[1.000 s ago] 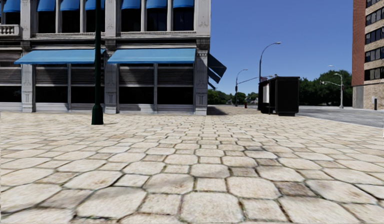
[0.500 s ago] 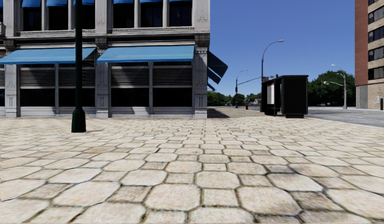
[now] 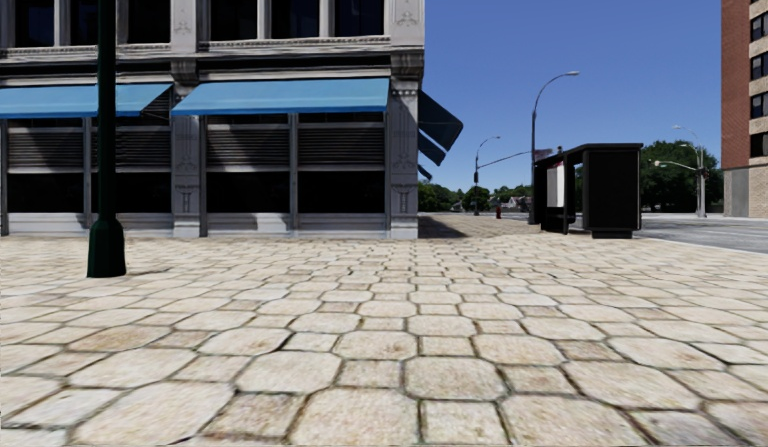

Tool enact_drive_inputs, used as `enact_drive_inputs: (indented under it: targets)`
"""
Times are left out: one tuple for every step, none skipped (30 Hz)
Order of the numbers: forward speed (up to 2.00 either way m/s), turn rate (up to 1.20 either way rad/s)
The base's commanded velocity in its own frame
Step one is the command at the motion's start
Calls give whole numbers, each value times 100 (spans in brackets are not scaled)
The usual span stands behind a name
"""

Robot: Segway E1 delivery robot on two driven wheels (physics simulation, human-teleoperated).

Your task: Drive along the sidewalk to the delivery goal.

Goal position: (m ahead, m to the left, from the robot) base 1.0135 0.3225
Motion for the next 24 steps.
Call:
enact_drive_inputs:
  targets:
    - [200, 0]
    - [200, 0]
    - [200, 0]
    - [200, 0]
    - [200, 0]
    - [200, 0]
    - [200, 0]
    - [200, 0]
    - [200, 0]
    - [200, 0]
    - [200, 0]
    - [200, 0]
    - [200, 0]
    - [200, 0]
    - [200, 0]
    - [200, 0]
    - [200, 0]
    - [200, 0]
    - [200, 0]
    - [200, 0]
    - [200, 0]
    - [159, 0]
    - [94, 0]
    - [69, 0]
